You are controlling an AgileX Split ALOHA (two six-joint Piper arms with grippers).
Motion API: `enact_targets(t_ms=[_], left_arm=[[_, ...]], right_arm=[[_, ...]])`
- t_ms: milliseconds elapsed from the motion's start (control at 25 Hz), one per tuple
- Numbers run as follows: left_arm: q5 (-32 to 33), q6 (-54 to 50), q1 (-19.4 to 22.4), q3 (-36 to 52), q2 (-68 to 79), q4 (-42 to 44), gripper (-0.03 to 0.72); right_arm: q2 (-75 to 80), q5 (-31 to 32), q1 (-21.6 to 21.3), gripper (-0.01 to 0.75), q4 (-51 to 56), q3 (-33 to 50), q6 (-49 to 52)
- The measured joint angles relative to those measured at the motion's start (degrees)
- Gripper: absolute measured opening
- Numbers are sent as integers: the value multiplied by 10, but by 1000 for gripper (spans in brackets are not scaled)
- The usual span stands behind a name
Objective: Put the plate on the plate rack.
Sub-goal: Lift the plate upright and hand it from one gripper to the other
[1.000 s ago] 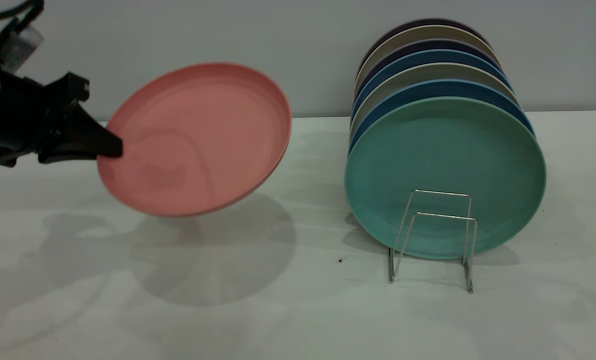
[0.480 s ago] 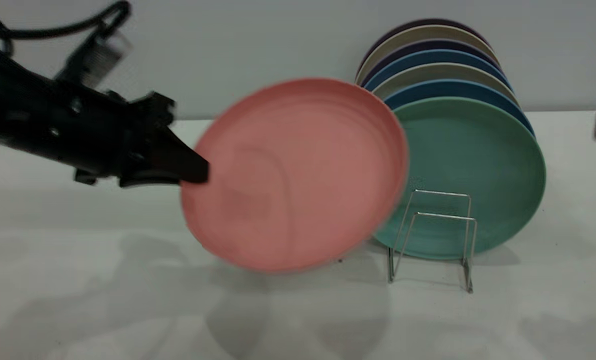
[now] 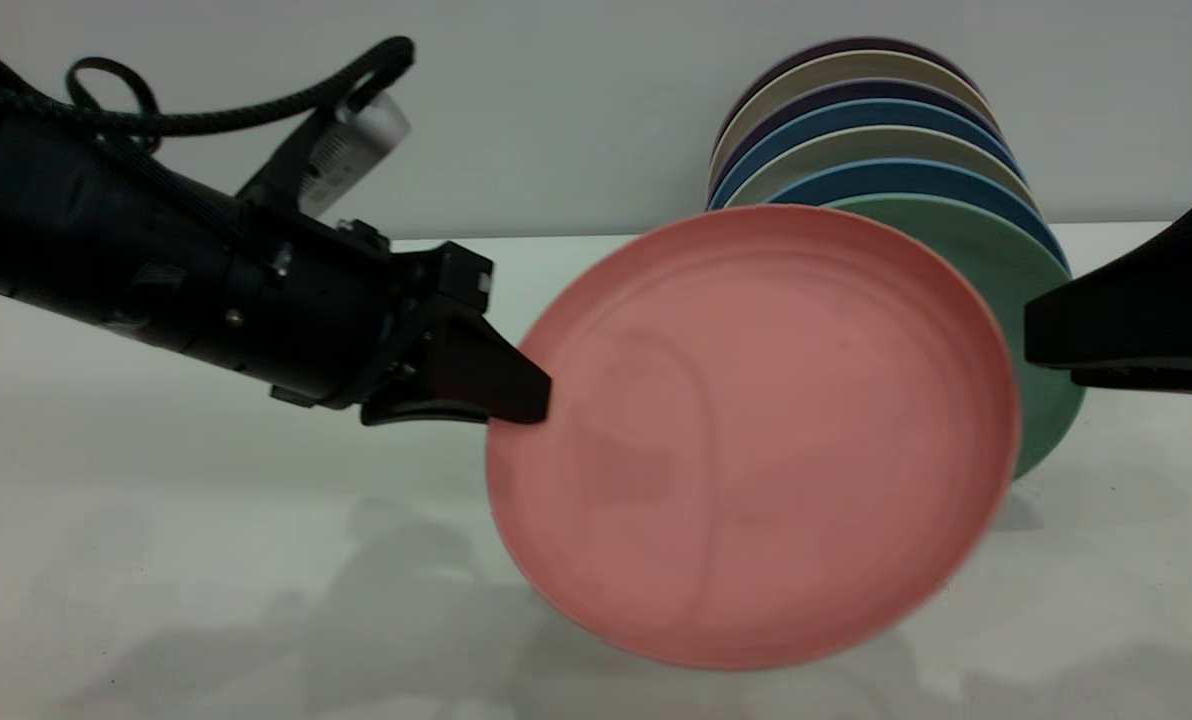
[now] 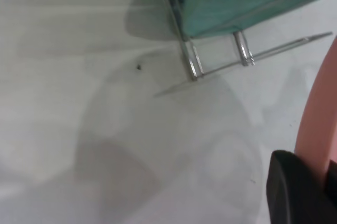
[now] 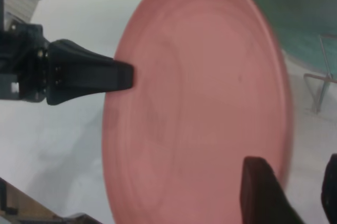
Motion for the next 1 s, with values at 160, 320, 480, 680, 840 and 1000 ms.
enact_targets(t_ms=[160, 320, 480, 680, 840, 1000], left_arm=[[3, 0, -1, 0, 0, -2, 14], [16, 0, -1, 0, 0, -2, 14], [23, 0, -1, 0, 0, -2, 14], [37, 0, -8, 0, 0, -2, 14], [37, 3, -32, 0, 0, -3, 14], [37, 4, -51, 0, 0, -4, 14]], right_arm=[[0, -6, 2, 392, 0, 0, -1], [1, -5, 2, 454, 0, 0, 5], [27, 15, 2, 462, 1, 0, 8], [84, 63, 2, 461, 1, 0, -5], [113, 107, 2, 420, 2, 0, -27], [120, 120, 2, 304, 2, 0, -44]])
